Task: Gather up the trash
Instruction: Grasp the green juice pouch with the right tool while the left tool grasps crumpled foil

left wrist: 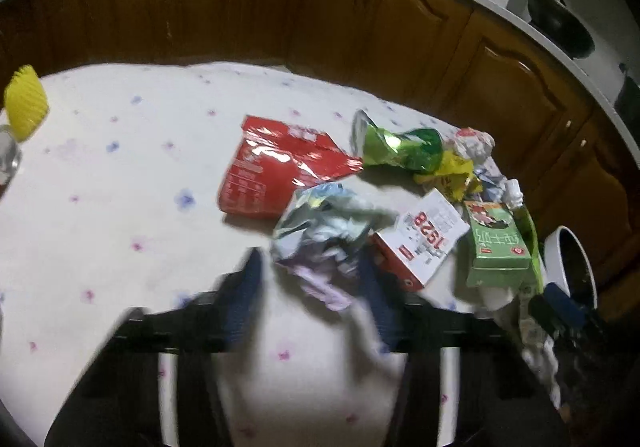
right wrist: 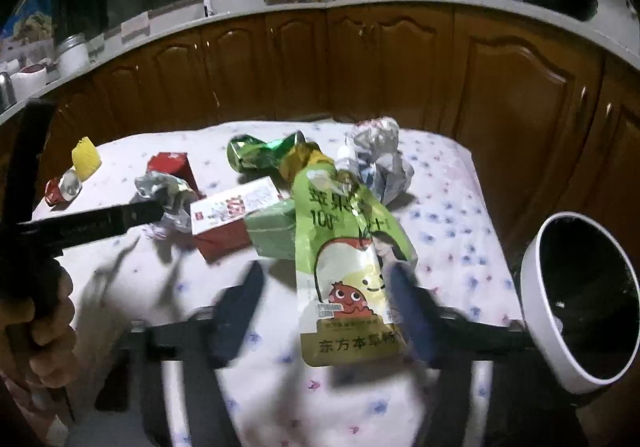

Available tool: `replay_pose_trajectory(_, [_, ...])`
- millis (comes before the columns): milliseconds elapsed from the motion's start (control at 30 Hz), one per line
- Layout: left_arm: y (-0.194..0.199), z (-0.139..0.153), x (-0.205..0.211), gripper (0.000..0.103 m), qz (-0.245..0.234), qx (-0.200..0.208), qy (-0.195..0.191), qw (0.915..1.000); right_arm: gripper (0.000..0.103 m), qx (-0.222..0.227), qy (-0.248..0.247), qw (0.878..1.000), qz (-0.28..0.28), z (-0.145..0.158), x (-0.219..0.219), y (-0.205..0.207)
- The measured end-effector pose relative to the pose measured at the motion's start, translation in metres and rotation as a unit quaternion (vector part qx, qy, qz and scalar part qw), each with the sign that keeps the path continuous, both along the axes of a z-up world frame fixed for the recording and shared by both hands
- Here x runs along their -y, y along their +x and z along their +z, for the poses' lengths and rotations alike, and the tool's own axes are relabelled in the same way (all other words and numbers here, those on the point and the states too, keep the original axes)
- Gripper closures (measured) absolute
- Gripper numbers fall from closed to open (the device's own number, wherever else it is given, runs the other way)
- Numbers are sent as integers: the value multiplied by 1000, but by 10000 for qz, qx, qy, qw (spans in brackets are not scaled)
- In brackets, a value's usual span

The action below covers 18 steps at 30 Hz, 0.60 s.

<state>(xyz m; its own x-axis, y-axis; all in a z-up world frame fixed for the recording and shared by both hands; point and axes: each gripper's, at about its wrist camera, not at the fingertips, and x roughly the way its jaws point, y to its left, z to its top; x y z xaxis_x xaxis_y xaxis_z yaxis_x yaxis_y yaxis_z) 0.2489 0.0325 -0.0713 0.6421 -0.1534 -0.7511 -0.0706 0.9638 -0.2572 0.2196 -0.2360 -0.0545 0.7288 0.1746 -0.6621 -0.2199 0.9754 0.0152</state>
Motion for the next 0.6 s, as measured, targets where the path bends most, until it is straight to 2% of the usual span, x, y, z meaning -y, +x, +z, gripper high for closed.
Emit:
replay_pose_trajectory(33, [0,-1,2,82,-34,-12,-14,10000,78,35,81,10000,-4,2,3,-2])
replay_pose_trajectory(133, [-7,3,9,87,-135,69,47,9999,88,224,303,9992,-112,12,16,-12])
replay_pose_trajectory(367, [-46,32,22,88,-415,480,33,9980,97,308,1423,9886,-381,32,75,-36])
replay_pose_trajectory(500, [-66,50,32,88,-607,675,-86,9958,102,347,1780,9821,-506,38,100,-51])
replay_pose_trajectory(600, [-73,60,43,88,-742,738,-154,9944,102,318,1717,9830,-560,37,106,-56])
